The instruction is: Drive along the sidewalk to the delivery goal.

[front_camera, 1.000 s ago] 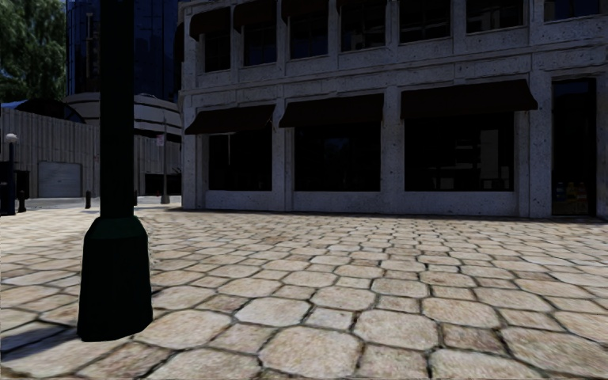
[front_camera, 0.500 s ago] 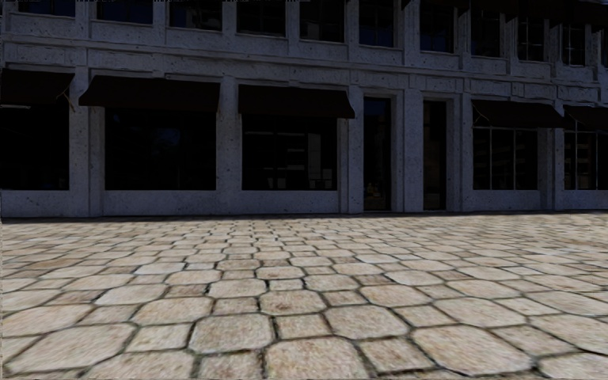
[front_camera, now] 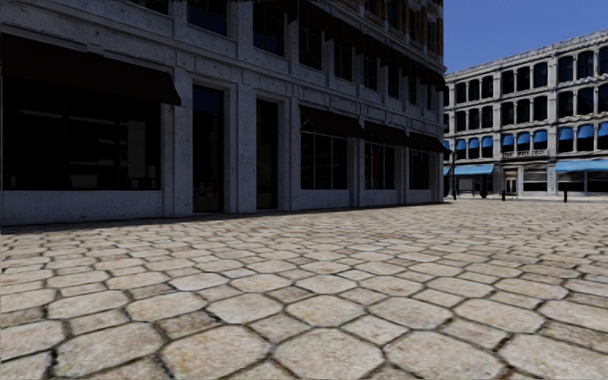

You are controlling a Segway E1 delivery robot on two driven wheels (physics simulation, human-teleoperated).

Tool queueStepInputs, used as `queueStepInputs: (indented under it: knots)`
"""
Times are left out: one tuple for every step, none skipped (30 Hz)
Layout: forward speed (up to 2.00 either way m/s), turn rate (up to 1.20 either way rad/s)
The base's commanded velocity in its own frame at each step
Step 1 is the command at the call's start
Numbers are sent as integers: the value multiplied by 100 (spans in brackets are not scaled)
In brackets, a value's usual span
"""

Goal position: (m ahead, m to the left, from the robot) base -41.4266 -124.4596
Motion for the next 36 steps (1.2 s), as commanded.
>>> queueStepInputs:
  knots:
    - [161,-110]
    - [160,-110]
    - [160,-110]
    - [160,-110]
    - [159,-110]
    - [159,-110]
    - [159,-110]
    - [159,-110]
    - [159,-110]
    - [159,-110]
    - [159,-110]
    - [159,-110]
    - [159,-110]
    - [159,-110]
    - [159,-110]
    - [159,-110]
    - [159,-110]
    - [159,-110]
    - [159,-110]
    - [159,-110]
    - [159,-110]
    - [159,-110]
    - [159,-103]
    - [159,-103]
    - [159,-97]
    - [159,-95]
    - [159,-13]
    - [160,0]
    - [160,0]
    - [200,0]
    - [200,0]
    - [200,0]
    - [200,0]
    - [200,0]
    - [200,0]
    - [200,0]
